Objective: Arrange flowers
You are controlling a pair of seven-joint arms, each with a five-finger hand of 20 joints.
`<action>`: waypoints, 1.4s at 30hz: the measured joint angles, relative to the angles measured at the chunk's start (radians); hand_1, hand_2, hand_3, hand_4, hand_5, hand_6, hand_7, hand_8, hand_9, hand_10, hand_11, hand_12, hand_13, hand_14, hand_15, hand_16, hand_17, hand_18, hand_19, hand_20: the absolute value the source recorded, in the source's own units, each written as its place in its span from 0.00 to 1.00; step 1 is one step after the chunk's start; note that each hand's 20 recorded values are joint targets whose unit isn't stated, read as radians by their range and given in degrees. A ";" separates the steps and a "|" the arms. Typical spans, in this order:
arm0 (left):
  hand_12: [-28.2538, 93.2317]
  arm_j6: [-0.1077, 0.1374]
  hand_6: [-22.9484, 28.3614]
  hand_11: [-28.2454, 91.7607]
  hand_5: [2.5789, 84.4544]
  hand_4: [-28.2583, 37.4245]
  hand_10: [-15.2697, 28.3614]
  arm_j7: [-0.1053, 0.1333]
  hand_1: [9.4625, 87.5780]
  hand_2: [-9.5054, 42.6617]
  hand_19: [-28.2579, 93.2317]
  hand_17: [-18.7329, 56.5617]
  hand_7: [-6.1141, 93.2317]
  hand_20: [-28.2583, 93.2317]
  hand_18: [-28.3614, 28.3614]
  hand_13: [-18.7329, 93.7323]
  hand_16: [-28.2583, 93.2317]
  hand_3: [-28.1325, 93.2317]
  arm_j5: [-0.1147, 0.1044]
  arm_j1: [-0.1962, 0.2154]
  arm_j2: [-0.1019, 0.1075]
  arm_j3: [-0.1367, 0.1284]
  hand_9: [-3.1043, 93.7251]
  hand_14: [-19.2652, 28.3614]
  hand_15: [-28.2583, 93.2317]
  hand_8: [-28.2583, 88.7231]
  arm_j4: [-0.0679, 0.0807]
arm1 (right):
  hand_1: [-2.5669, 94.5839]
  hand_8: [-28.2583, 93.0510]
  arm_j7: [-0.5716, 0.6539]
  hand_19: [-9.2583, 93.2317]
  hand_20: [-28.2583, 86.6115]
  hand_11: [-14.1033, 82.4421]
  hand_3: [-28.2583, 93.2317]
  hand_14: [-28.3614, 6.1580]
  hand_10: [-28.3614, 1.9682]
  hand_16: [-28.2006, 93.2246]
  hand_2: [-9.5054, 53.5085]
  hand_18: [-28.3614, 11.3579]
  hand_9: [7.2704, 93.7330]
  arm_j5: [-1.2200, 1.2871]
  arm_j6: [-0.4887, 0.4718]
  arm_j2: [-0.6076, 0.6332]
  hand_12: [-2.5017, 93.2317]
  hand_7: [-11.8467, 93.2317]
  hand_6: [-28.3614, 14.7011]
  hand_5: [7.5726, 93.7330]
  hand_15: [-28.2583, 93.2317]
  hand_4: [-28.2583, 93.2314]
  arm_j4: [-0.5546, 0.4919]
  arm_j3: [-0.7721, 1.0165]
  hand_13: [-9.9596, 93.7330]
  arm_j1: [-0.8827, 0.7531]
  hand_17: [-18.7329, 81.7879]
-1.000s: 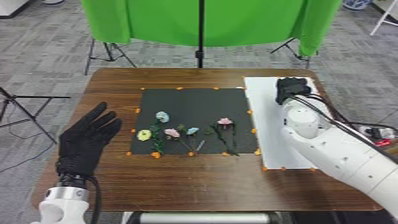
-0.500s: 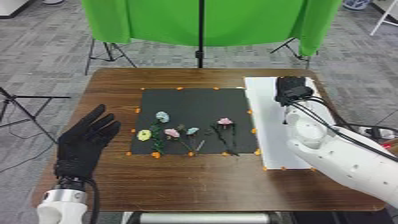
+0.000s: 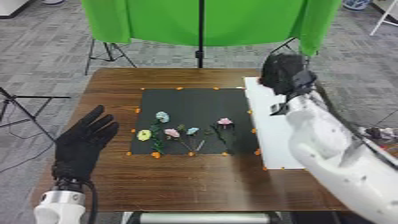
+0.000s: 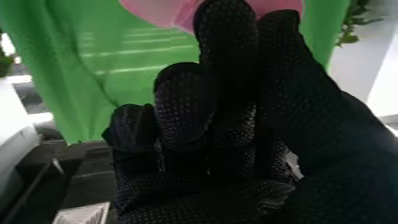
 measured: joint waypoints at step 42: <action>0.32 0.009 0.63 0.44 0.46 0.09 0.81 0.075 0.19 0.30 0.70 0.14 0.19 0.32 0.96 0.41 0.16 0.89 -0.019 0.001 0.017 0.035 0.41 1.00 0.66 0.16 0.040 | 0.22 0.13 -0.054 0.70 0.62 0.42 0.88 0.27 0.34 0.30 0.19 0.10 0.62 0.509 0.048 -0.043 0.18 0.25 0.65 0.57 0.72 0.00 -0.085 0.317 0.52 -0.307 0.27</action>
